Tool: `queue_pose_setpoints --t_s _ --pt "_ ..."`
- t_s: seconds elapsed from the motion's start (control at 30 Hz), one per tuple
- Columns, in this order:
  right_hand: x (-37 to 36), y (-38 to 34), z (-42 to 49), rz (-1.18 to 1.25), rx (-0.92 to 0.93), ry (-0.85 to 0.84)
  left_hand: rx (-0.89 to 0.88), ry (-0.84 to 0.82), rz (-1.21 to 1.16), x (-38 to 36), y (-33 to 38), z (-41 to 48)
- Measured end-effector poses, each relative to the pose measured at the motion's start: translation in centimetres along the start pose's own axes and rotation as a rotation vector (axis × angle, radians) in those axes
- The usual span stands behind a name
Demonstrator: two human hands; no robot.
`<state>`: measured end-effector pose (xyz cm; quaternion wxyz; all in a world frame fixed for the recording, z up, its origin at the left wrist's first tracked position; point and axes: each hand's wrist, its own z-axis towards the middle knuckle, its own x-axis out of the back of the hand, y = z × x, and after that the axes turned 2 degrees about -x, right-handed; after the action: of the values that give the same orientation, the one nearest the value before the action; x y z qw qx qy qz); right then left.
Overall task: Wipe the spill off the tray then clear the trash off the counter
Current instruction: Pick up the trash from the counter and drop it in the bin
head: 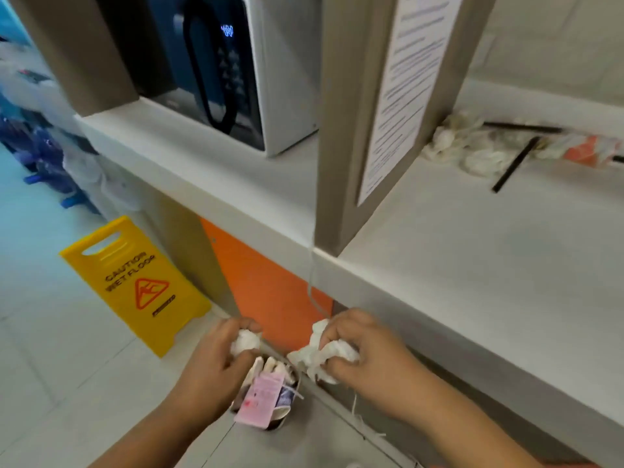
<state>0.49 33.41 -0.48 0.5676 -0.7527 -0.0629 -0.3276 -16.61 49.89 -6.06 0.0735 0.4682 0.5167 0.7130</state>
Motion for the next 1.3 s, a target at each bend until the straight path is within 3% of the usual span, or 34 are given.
queue_pose_setpoints --t_s 0.2,0.43,0.63,0.73,0.87,1.0,1.17,1.3 --pt "-10.4 7.5 5.1 -0.063 -0.139 -0.191 0.258 0.012 0.019 -4.2 -11.5 -1.2" --pt "-21.4 19.4 12.5 -0.172 -0.223 -0.258 0.517 -0.035 0.003 -12.3 -24.3 -1.0" --pt "-30.3 28.1 18.2 -0.267 -0.176 -0.293 0.512 0.024 0.028 -19.2 -33.0 0.7" --pt "-33.8 31.4 20.2 -0.324 -0.120 -0.266 0.483 0.040 0.160 -21.8 -35.6 1.5" --pt "-37.1 35.0 21.8 -0.312 -0.111 -0.238 0.493 0.010 0.153 -23.7 -37.1 2.7" --pt "-39.2 37.6 21.9 -0.462 -0.075 -0.370 0.511 -0.059 0.205 -25.6 -39.6 2.5" --pt "-40.2 39.3 21.1 -0.668 -0.044 -0.499 0.344 -0.131 0.429 -28.6 -43.9 1.6" --pt "-40.3 40.1 21.8 -0.774 -0.134 -0.620 0.362 -0.373 0.586 -30.3 -45.3 1.8"
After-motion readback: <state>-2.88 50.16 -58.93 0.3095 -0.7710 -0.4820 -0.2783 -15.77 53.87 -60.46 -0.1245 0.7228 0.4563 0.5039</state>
